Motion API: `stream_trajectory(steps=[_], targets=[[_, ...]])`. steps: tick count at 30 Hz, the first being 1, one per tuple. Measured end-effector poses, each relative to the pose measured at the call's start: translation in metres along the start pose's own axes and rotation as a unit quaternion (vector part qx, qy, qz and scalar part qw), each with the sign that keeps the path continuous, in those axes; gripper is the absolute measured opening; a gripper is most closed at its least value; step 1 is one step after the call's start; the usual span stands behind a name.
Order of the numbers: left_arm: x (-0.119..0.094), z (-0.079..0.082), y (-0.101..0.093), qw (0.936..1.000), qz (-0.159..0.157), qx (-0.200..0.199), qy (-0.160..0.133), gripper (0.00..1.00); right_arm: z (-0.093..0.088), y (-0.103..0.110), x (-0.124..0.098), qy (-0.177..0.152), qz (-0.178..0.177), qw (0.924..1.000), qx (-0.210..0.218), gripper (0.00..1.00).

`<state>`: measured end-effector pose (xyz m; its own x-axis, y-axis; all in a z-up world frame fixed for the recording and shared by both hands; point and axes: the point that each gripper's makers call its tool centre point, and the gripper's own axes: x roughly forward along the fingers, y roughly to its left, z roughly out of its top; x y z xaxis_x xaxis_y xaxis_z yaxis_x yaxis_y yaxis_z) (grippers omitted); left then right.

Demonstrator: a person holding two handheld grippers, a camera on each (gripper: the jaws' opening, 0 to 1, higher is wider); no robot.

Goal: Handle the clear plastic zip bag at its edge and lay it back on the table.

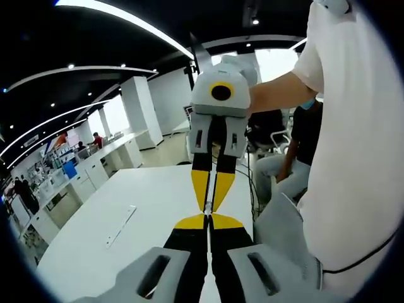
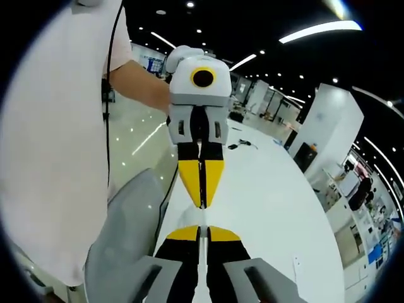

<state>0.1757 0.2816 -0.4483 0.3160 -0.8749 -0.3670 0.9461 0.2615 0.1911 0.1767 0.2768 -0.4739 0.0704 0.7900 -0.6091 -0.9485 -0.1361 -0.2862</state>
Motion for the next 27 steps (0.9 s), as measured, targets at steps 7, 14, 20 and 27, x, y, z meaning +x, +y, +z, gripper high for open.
stream_trajectory(steps=[7, 14, 20, 27], targets=[[-0.002, 0.0, 0.001, 1.0, 0.001, 0.001, -0.001, 0.0, -0.006, -0.001, -0.003, 0.007, -0.001, 1.0, 0.001, 0.0], [-0.003, 0.002, 0.001, 1.0, 0.0, -0.001, -0.005, 0.0, -0.005, 0.0, -0.004, 0.002, 0.003, 0.9999, 0.015, 0.0], [0.0, -0.001, -0.001, 1.0, -0.005, 0.002, 0.001, 0.0, -0.01, 0.001, -0.002, 0.015, 0.005, 0.9998, 0.011, 0.0], [0.002, 0.0, -0.001, 0.9999, -0.007, -0.002, -0.007, 0.0, -0.011, 0.002, -0.002, 0.018, 0.006, 0.9998, 0.011, 0.0]])
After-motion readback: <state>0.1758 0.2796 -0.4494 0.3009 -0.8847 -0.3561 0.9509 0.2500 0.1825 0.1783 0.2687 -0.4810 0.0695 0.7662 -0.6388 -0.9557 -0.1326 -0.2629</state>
